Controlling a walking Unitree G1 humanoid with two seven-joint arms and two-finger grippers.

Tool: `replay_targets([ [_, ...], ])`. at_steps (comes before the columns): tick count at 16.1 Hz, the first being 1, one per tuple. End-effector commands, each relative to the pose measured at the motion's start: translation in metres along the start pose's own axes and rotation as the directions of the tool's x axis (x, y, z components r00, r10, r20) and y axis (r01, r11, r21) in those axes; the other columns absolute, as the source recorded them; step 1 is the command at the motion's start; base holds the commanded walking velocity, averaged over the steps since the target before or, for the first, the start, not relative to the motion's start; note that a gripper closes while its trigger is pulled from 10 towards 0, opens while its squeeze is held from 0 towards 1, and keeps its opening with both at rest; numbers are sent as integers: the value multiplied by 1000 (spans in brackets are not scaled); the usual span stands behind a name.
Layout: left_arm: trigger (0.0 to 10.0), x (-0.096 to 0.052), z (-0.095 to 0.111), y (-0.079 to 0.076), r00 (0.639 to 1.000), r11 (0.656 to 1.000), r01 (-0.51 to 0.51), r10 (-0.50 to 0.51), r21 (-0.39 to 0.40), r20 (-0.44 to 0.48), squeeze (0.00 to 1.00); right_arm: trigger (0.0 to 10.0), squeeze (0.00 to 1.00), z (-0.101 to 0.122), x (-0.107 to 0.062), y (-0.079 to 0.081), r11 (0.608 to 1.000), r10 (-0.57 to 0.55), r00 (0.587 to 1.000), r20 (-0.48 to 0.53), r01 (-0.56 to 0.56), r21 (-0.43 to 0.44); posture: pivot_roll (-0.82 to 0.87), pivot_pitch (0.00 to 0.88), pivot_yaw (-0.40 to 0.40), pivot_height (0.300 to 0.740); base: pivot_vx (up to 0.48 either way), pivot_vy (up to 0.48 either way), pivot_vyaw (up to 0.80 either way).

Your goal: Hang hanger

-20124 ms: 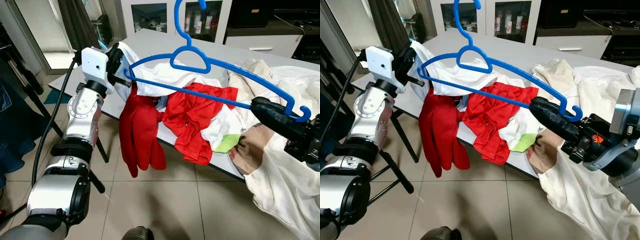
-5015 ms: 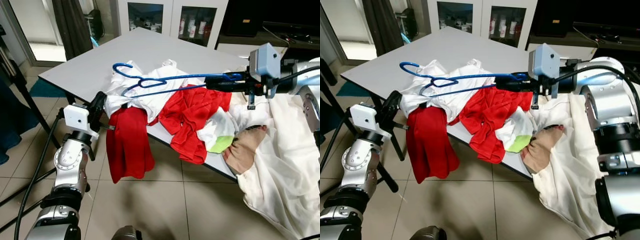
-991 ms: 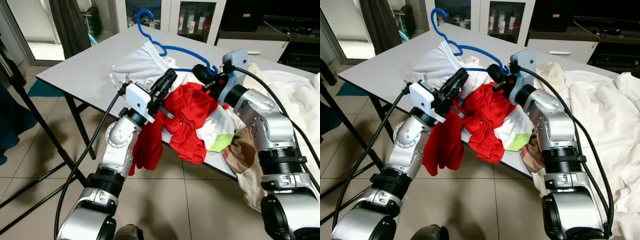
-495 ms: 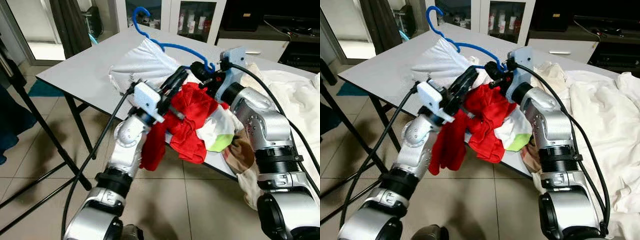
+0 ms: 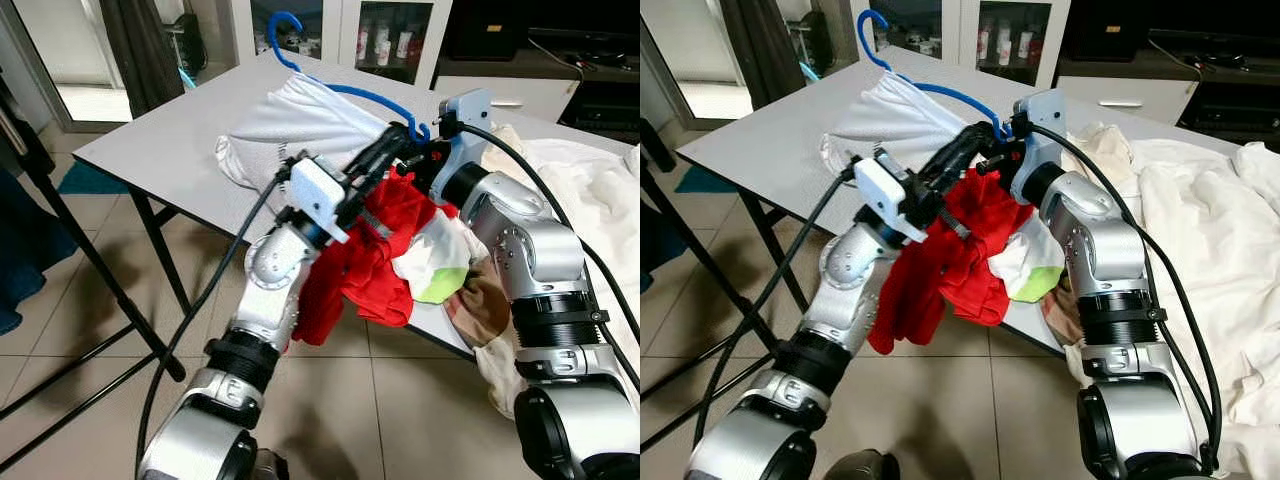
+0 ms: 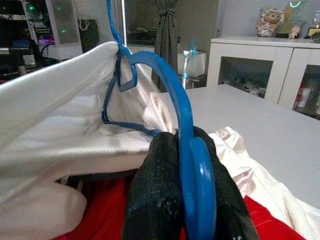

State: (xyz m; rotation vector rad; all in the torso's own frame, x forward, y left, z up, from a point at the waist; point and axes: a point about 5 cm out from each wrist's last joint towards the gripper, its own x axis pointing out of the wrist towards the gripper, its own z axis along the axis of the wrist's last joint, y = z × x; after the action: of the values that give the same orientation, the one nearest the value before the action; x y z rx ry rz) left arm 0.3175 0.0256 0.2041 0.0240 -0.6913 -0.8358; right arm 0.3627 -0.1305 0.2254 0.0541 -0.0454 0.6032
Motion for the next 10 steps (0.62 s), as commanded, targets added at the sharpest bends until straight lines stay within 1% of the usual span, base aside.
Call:
replay_targets([
  [1, 0, 15, 9, -14, 993, 994, 102, -103, 22, 49, 0, 10000, 0, 10, 3, 4, 1000, 9, 1000, 30, -9, -3, 112, 0, 42, 740, 0, 0, 0],
  [3, 0, 18, 10, -19, 991, 993, 115, -116, 14, 60, 0, 10000, 0, 13, 3, 3, 1000, -3, 999, 52, 2, 14, 113, 0, 42, 740, 0, 0, 0],
  [6, 0, 18, 9, -21, 992, 992, 119, -121, 29, 45, 0, 10000, 0, 14, 3, 1, 999, -20, 997, 77, 18, 30, 113, 0, 45, 740, 0, 0, 0],
  [7, 7961, 14, 2, -8, 999, 993, 44, -42, 106, -24, 0, 10000, 0, 15, 1, -2, 998, -40, 993, 107, 35, 53, 112, 0, 44, 740, 0, 0, 0],
  [8, 7961, 13, 0, -4, 999, 992, 14, -9, 127, -40, 0, 10000, 0, 15, 1, -3, 997, -47, 992, 113, 40, 61, 112, 0, 44, 740, 0, 0, 0],
  [9, 10000, 5, -7, 19, 985, 978, -115, 135, 172, -111, 0, 10000, 0, 10, -2, -6, 993, -80, 988, 130, 68, 93, 113, 0, 44, 740, 0, 0, 0],
  [10, 10000, 0, -12, 30, 968, 969, -173, 201, 178, -150, 0, 10000, 0, 5, -5, -6, 992, -88, 987, 134, 74, 107, 113, 0, 44, 740, 0, 0, 0],
])
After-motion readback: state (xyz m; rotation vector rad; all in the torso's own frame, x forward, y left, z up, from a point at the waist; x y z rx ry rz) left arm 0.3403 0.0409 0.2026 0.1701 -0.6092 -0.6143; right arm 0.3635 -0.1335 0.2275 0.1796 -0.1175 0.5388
